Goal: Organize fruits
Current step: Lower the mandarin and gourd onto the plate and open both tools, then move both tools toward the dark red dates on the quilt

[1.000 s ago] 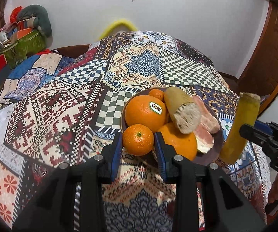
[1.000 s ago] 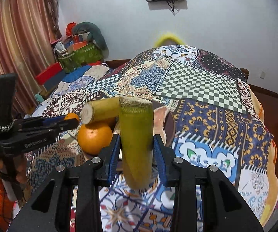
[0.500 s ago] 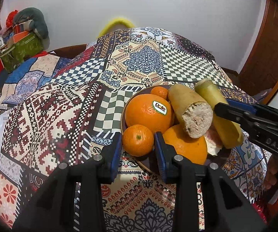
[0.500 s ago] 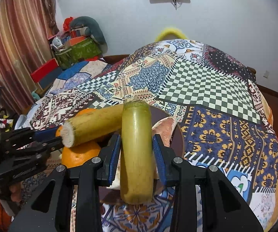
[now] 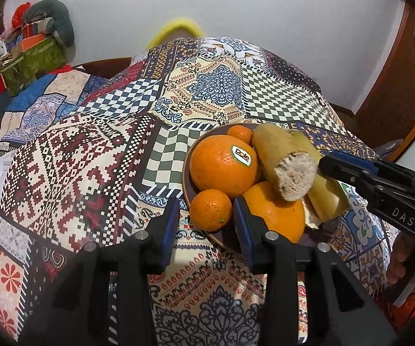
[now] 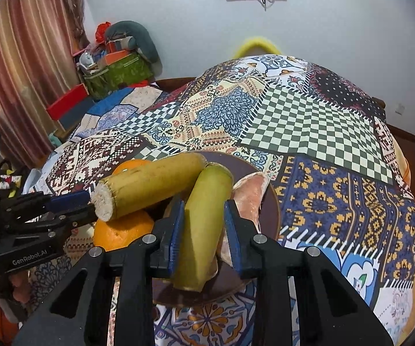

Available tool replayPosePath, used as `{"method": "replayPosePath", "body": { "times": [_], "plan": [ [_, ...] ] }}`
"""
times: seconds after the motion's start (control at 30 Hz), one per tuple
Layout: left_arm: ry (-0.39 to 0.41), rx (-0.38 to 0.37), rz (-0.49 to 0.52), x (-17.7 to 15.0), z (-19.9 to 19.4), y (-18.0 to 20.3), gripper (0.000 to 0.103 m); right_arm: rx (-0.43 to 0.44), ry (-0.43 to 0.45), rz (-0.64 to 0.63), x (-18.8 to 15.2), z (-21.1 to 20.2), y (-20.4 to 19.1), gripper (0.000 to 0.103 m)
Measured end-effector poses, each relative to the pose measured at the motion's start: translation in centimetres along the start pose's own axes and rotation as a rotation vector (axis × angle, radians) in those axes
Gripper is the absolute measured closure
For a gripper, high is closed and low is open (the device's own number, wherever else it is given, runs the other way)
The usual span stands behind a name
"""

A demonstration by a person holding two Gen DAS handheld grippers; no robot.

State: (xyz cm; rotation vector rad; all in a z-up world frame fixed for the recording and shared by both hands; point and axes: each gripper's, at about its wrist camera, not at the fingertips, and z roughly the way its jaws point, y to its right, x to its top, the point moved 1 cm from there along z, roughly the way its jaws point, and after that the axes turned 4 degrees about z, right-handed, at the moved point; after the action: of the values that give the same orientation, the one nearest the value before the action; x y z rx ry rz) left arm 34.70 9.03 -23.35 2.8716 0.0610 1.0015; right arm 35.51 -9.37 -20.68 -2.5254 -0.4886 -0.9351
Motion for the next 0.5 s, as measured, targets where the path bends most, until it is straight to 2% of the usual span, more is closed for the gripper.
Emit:
{"method": "replayPosePath", "body": {
  "times": [0.1,0.3,0.5],
  "plan": [
    [0.016,0.006,0.002,-0.1,-1.1,0.3,0.065,-0.001,0.004,0.006,-0.3,-0.9,0.0,0.068],
    [0.042,0.008,0.011,-0.7,-3.8,1.1,0.064,-0.010,0.016,-0.008,-1.4,-3.3,-0.6,0.060],
    [0.072,0.015,0.021,-1.6,-6.7,2.1,0.059,-0.014,0.025,-0.035,-2.9,-5.6,-1.8,0.059]
  ]
}}
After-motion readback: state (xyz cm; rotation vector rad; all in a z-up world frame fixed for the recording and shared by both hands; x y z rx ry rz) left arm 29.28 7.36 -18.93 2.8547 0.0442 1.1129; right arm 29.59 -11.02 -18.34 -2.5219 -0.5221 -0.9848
